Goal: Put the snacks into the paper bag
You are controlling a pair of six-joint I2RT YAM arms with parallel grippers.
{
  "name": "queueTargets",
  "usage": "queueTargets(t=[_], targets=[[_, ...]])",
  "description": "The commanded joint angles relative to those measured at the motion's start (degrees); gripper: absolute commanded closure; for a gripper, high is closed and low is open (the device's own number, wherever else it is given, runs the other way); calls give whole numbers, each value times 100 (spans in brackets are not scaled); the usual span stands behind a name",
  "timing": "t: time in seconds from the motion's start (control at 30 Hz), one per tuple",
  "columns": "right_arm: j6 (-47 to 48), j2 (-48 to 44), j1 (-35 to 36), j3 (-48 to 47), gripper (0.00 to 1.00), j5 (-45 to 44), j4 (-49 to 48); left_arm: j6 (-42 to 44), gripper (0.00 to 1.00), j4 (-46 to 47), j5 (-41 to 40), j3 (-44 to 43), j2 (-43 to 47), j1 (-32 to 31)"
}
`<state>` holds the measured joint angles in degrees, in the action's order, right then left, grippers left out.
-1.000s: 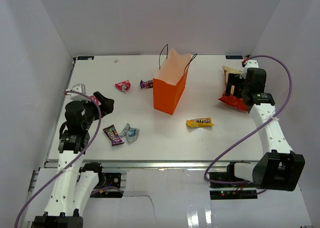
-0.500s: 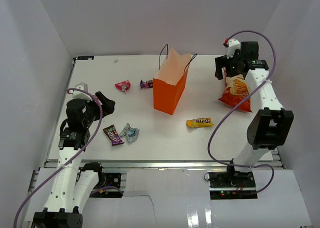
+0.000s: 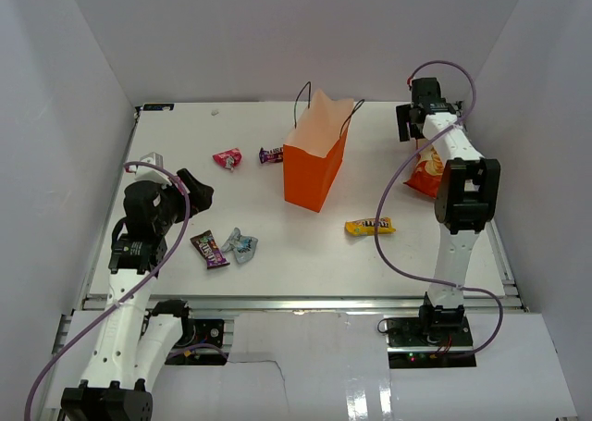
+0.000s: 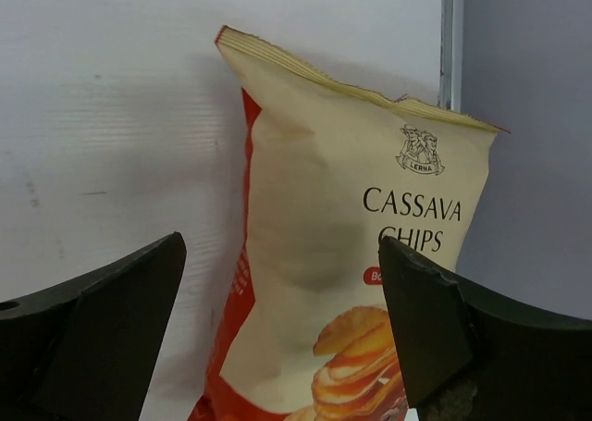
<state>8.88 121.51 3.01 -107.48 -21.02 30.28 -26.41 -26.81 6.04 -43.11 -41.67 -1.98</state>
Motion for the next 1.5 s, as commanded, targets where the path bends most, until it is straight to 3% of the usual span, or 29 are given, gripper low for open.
queueTargets(t=[0.0,0.17,0.27,0.3,0.43,0.63,0.7,0.87,1.03,1.1,1.47], targets=[[52,188,-89,-326,10,-754,-417,-66,2,-17,-15,31,45,-4],[315,680,-230,-510,21,-965,-611,-57,2,-44,-42,31,19,-4],[421,874,-239,-528,35,-966,-673,-39,2,-53,-59,22,-16,-4],[438,909,-230,-520,45,-948,-673,-39,2,-53,-59,31,-17,-4],[456,875,-230,-467,67,-817,-673,-48,2,-96,-59,57,18,-4],[176,24,-415,33,88,122,-664,-162,2,-79,63,101,150,-4],[131,-311,-450,445,92,930,-673,-197,2,26,536,92,124,-4],[613,-1760,-599,1614,92,3650,-848,-890,2,728,1942,66,-165,-4],[1246,-3218,-635,3124,92,5185,-1305,-1919,2,1361,2831,40,-570,-109],[1423,-3728,-635,3608,92,5738,-1341,-2271,2,1528,2745,-4,-570,-337],[1660,-5673,-643,4789,92,6531,-1491,-3282,2,1793,1576,-628,-1308,-2296]])
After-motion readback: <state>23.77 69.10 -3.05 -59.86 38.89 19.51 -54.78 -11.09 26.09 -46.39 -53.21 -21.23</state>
